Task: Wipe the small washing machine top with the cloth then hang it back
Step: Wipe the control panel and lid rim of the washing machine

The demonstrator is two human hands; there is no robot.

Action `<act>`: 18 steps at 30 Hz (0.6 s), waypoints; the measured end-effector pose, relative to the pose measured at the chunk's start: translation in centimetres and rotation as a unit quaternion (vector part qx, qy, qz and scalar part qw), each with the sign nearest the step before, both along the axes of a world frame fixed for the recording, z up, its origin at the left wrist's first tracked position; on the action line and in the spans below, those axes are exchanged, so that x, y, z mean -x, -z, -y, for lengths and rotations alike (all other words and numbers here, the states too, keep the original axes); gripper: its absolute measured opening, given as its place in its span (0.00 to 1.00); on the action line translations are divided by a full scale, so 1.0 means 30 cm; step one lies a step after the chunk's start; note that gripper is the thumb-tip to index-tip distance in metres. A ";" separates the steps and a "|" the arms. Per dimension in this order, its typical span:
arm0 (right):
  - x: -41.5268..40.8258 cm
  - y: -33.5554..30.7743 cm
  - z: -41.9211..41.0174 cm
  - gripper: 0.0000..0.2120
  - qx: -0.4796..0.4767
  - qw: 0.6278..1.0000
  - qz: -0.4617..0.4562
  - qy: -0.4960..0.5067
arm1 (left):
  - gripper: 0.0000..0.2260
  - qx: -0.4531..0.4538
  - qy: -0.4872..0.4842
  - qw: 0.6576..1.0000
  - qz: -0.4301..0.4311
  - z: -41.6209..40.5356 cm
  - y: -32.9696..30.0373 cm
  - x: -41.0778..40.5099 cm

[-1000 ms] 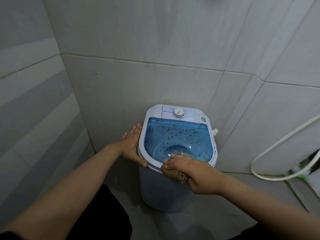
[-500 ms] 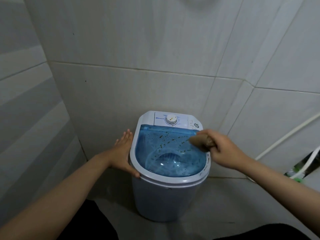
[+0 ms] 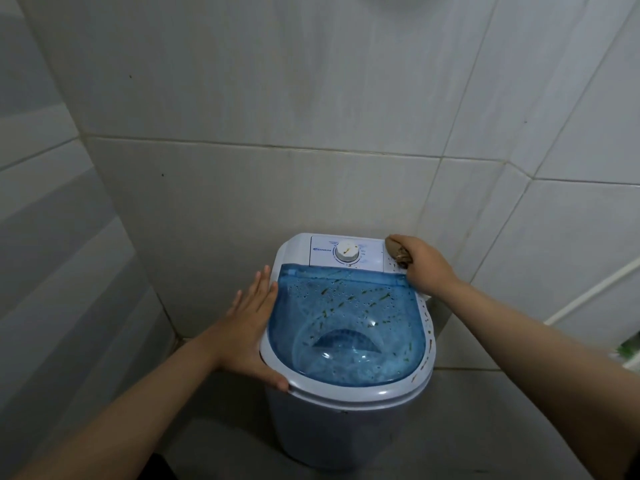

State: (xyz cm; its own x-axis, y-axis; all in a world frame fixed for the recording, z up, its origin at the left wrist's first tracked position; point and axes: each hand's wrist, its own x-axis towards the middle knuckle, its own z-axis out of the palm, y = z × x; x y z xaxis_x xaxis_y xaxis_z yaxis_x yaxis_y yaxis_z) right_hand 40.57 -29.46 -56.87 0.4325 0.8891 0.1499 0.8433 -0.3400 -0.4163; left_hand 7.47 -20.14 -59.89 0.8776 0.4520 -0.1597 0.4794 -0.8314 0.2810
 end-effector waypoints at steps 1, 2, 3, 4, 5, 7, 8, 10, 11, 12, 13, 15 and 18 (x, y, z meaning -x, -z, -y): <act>-0.006 0.005 0.004 0.35 0.006 1.000 0.000 -0.006 | 0.68 0.001 0.001 1.000 -0.002 -0.002 -0.002 -0.002; -0.011 0.008 0.012 0.35 0.009 1.000 0.003 -0.010 | 0.69 0.004 0.001 1.000 -0.005 -0.004 -0.002 -0.003; -0.012 0.009 0.024 0.35 0.009 1.000 0.008 -0.013 | 0.69 0.008 -0.001 1.000 -0.006 -0.006 -0.002 -0.003; -0.012 0.009 0.035 0.34 0.008 1.000 0.012 -0.015 | 0.69 0.010 -0.003 1.000 -0.007 -0.009 -0.001 -0.003; -0.012 0.012 0.050 0.33 0.005 1.000 0.014 -0.014 | 0.69 0.013 -0.003 1.000 -0.009 -0.009 -0.002 -0.003; -0.006 0.021 0.085 0.32 -0.006 1.000 0.010 -0.003 | 0.69 0.018 -0.001 1.000 -0.011 -0.006 -0.005 -0.004; 0.000 0.028 0.104 0.32 -0.013 1.000 0.005 0.004 | 0.69 0.020 -0.002 1.000 -0.011 -0.005 -0.006 -0.004; 0.013 0.040 0.139 0.32 -0.021 1.000 -0.003 0.009 | 0.69 0.023 -0.003 1.000 -0.015 -0.002 -0.013 -0.005; 0.022 0.044 0.156 0.32 -0.022 1.000 -0.003 0.008 | 0.70 0.025 -0.003 1.000 -0.018 -0.003 -0.015 -0.006; 0.033 0.048 0.174 0.32 -0.020 1.000 -0.001 0.006 | 0.70 0.028 -0.002 0.999 -0.021 -0.003 -0.016 -0.006; 0.047 0.052 0.194 0.31 -0.019 1.000 0.000 0.005 | 0.70 0.031 0.000 0.999 -0.023 -0.005 -0.018 -0.007; 0.077 0.060 0.239 0.29 -0.034 0.999 -0.003 0.007 | 0.71 0.035 0.004 0.999 -0.026 -0.008 -0.020 -0.007; 0.125 0.075 0.313 0.27 -0.062 0.998 -0.016 0.013 | 0.71 0.039 0.008 0.999 -0.029 -0.007 -0.025 -0.005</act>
State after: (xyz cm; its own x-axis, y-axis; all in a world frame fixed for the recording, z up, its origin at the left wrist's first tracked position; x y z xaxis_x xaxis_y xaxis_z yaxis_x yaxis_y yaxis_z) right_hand 36.82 -38.85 -59.13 0.4614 0.8532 0.2433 0.8202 -0.3056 -0.4837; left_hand 7.62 -19.92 -59.14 0.8722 0.4232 -0.2452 0.4846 -0.8155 0.3163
